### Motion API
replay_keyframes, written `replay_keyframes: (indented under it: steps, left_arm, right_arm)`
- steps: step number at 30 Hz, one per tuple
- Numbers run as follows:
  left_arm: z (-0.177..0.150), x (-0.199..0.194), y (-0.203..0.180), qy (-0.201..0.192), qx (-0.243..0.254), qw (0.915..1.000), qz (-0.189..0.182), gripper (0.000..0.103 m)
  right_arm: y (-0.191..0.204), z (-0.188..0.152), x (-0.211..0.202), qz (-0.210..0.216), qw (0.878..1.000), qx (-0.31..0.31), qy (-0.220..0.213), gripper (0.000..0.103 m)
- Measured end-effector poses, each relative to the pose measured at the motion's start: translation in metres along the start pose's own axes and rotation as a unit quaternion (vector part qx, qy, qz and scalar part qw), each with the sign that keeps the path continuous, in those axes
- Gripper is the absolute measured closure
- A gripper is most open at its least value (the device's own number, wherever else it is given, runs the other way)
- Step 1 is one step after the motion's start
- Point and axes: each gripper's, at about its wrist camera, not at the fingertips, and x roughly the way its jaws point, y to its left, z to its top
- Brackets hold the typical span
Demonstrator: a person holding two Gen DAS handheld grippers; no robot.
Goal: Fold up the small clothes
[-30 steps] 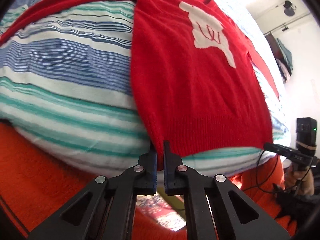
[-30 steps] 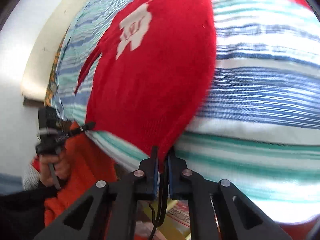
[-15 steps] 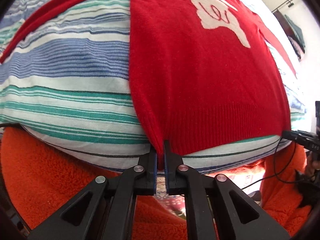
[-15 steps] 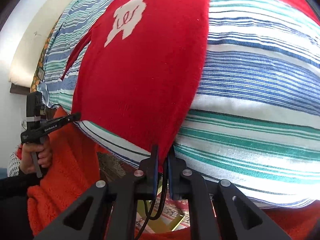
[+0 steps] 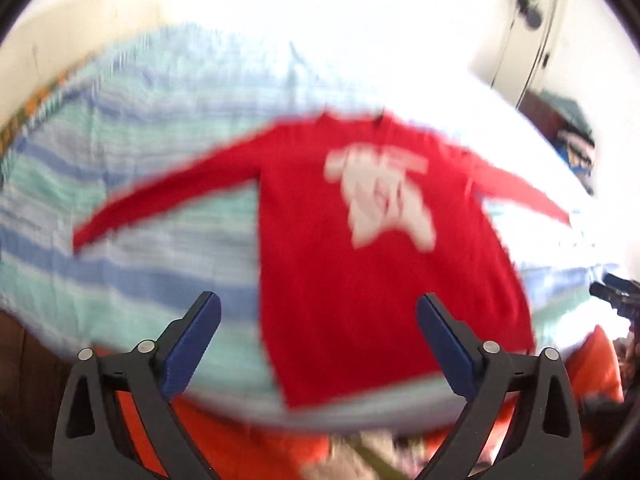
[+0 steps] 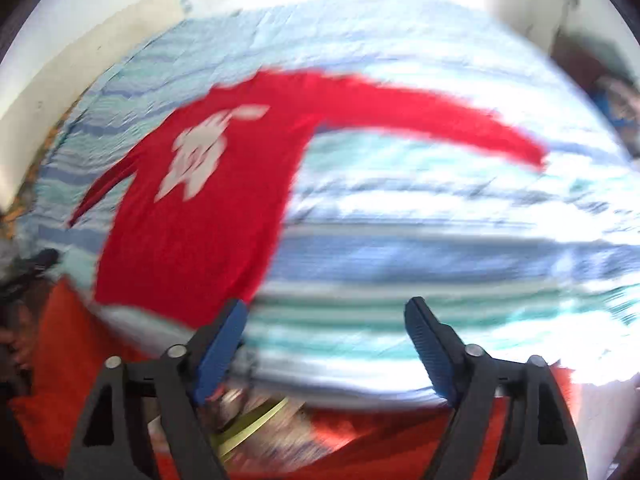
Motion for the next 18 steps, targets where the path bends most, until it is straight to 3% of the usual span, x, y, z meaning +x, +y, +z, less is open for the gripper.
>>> replay_keyframes:
  steps: [3,6,10,12,14,18]
  left_arm:
    - [0.032,0.039,-0.021,-0.048,0.018,0.9986,0.011,0.002]
    - [0.052,0.106,-0.036,-0.046,0.019,0.9977,0.046,0.002]
    - [0.043,0.202,-0.049,0.046,0.052,0.9930,0.096,0.002]
    - [0.025,0.235,-0.047,0.097,0.066,0.9887,0.093,0.001]
    - [0.019,0.226,-0.036,0.047,0.043,0.9955,0.070,0.001]
    - [0.019,0.229,-0.033,0.054,0.042,0.9952,0.071,0.000]
  right_arm:
    - [-0.007,0.007,-0.001,-0.079,0.994,-0.003,-0.071,0.014]
    - [-0.017,0.007,0.012,-0.101,0.990,0.022,-0.097,0.014]
    - [-0.021,-0.007,0.040,-0.074,0.995,0.045,-0.057,0.014]
    - [-0.022,-0.016,0.046,-0.066,0.996,0.045,-0.040,0.014]
    - [-0.026,-0.019,0.043,-0.061,0.996,0.053,-0.042,0.014]
    - [-0.035,-0.021,0.041,-0.056,0.995,0.075,-0.046,0.014]
